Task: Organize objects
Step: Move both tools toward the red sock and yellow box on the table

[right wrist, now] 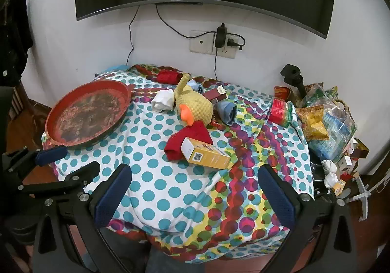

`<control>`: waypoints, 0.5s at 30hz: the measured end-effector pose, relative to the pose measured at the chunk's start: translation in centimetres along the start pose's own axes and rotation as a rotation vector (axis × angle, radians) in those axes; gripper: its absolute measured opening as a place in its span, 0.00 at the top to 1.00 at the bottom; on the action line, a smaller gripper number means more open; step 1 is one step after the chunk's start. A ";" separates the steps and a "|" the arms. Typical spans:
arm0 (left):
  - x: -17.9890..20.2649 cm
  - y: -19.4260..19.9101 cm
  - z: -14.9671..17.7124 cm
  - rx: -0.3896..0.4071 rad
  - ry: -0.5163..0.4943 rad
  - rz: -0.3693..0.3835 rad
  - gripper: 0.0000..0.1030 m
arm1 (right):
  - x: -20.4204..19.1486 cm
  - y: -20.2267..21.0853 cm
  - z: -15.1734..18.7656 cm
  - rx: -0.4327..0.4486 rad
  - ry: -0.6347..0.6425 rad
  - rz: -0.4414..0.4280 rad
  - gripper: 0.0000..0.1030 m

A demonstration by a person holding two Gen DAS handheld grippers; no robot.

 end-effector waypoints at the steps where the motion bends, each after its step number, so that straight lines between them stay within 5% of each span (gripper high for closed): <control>1: 0.0 0.0 0.0 0.002 0.000 -0.004 0.36 | 0.0 0.0 0.0 0.000 -0.002 0.000 0.00; 15: 0.2 -1.8 0.2 -0.038 -0.004 -0.010 0.36 | 0.6 -1.6 0.5 -0.041 -0.013 -0.014 0.00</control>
Point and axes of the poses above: each gripper's, at about its wrist camera, not at the fingertips, and y roughly against the way its jaws point, x to its right, z to its underside, the point moved 10 cm from there along -y, roughly the way its jaws point, and after that the axes turned 1 degree about -z, right-handed, at the moved point
